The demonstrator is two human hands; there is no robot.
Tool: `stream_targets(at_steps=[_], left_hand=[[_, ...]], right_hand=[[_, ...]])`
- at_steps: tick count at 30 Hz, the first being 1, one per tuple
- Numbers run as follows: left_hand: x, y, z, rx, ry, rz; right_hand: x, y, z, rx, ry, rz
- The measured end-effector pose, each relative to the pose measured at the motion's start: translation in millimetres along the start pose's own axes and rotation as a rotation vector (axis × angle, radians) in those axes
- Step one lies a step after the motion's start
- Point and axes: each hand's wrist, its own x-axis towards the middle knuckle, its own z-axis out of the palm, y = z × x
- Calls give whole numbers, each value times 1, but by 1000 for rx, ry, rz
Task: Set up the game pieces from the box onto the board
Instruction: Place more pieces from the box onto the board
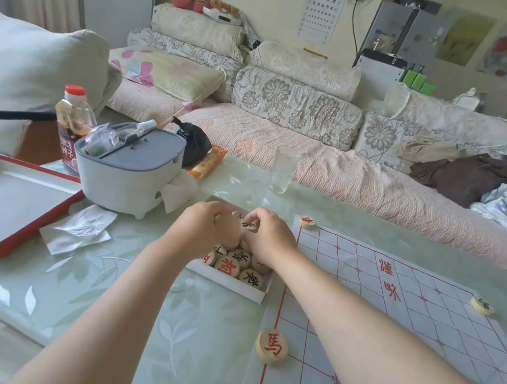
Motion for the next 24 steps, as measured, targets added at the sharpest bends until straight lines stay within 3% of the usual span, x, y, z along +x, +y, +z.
stream_targets(at_steps=[10,15,24], left_hand=[[-1,23,18,34,-28,28],[-10,58,45,-54,-139,112],[-23,102,88,-37,-260,160]], right_hand=[[-33,33,-30,215,67,-44],[-69,67,-64,199,78,-2],[-133,126,-101,103,-109,143]])
